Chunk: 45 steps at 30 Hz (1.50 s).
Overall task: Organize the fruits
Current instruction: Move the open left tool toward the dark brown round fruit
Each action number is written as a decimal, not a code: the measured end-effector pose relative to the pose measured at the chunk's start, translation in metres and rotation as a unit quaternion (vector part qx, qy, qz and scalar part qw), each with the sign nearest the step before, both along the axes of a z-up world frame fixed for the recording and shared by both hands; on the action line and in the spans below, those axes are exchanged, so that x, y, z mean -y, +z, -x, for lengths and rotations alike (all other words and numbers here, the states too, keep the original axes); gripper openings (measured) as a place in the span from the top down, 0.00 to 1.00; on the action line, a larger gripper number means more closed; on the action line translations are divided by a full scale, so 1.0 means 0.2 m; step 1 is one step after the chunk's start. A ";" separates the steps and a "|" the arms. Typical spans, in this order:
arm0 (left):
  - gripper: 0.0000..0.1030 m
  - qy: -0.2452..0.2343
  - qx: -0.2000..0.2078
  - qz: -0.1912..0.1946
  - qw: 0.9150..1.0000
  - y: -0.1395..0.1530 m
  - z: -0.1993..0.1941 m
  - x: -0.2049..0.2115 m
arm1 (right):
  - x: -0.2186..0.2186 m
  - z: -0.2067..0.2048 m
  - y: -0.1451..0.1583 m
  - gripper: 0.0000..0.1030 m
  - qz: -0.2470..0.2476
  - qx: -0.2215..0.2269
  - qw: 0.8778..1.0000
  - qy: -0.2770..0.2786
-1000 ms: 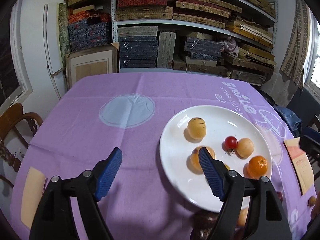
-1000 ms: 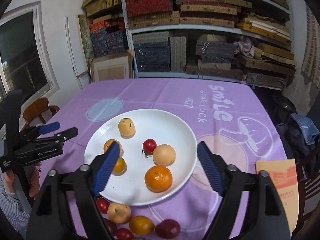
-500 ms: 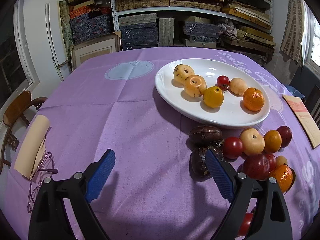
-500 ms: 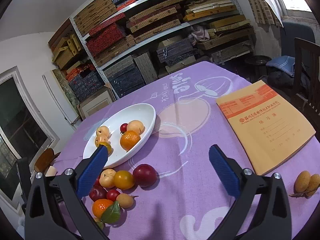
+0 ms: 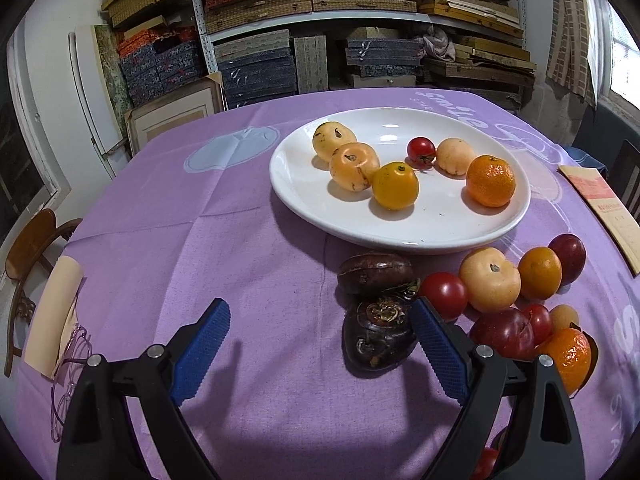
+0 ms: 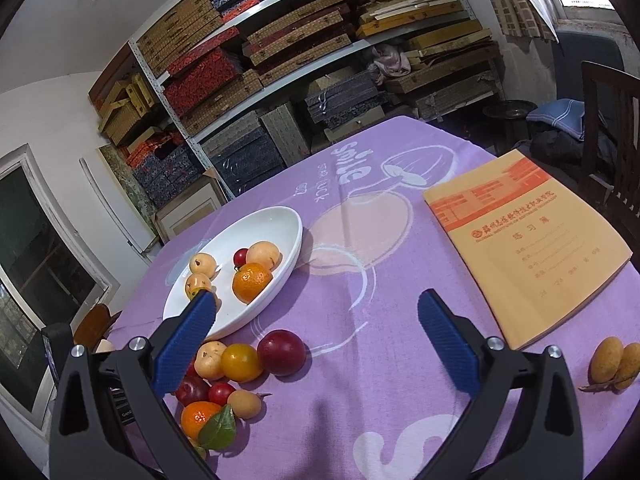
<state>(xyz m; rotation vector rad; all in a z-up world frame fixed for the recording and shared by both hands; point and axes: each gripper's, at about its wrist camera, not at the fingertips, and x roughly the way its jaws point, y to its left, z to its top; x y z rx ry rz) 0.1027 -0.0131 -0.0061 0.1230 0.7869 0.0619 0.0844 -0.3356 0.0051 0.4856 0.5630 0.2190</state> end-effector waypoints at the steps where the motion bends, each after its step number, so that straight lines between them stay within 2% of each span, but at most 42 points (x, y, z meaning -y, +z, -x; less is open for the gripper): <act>1: 0.10 -0.003 -0.002 -0.001 1.000 0.00 0.00 0.01 | 0.00 0.00 0.00 0.04 0.000 0.000 1.000 0.000; 6: 0.03 -0.003 -0.016 -0.012 1.000 -0.04 -0.04 0.03 | -0.01 0.00 0.00 0.04 0.002 -0.003 1.000 0.002; 10: 0.03 0.001 -0.022 -0.003 1.000 -0.05 -0.06 0.01 | -0.01 0.00 -0.01 0.04 0.001 -0.003 1.000 0.003; 14: 0.03 0.030 -0.034 -0.021 0.999 -0.07 -0.05 -0.06 | -0.02 0.00 -0.01 0.04 -0.001 -0.002 1.000 0.002; 21: 0.03 0.071 -0.034 0.011 0.997 -0.05 0.01 -0.28 | -0.03 0.00 -0.01 0.04 0.003 -0.007 1.000 0.009; 24: 0.03 0.061 -0.027 0.053 0.996 -0.03 0.00 -0.31 | -0.03 0.00 -0.01 0.04 0.007 -0.006 1.000 0.011; 25: 0.03 0.052 -0.024 0.056 0.997 -0.02 0.00 -0.29 | -0.04 0.00 -0.02 0.04 0.008 -0.007 1.000 0.011; 28: 0.03 0.042 -0.011 0.021 0.999 -0.01 -0.04 -0.22 | -0.02 0.00 -0.02 0.04 0.005 -0.009 1.000 0.009; 33: 0.03 0.034 -0.026 0.008 0.999 -0.03 -0.08 -0.19 | -0.01 -0.01 -0.02 0.04 -0.003 -0.013 1.000 0.009; 37: 0.03 0.058 -0.017 0.011 0.998 -0.02 -0.08 -0.26 | -0.02 -0.01 -0.02 0.04 0.001 -0.012 1.000 0.013; 40: 0.03 0.063 -0.025 0.031 0.997 -0.02 -0.09 -0.30 | -0.02 -0.01 -0.02 0.04 0.002 -0.012 1.000 0.015; 45: 0.03 0.051 -0.044 0.010 0.998 -0.06 -0.09 -0.24 | -0.02 -0.02 -0.02 0.04 0.000 -0.016 1.000 0.014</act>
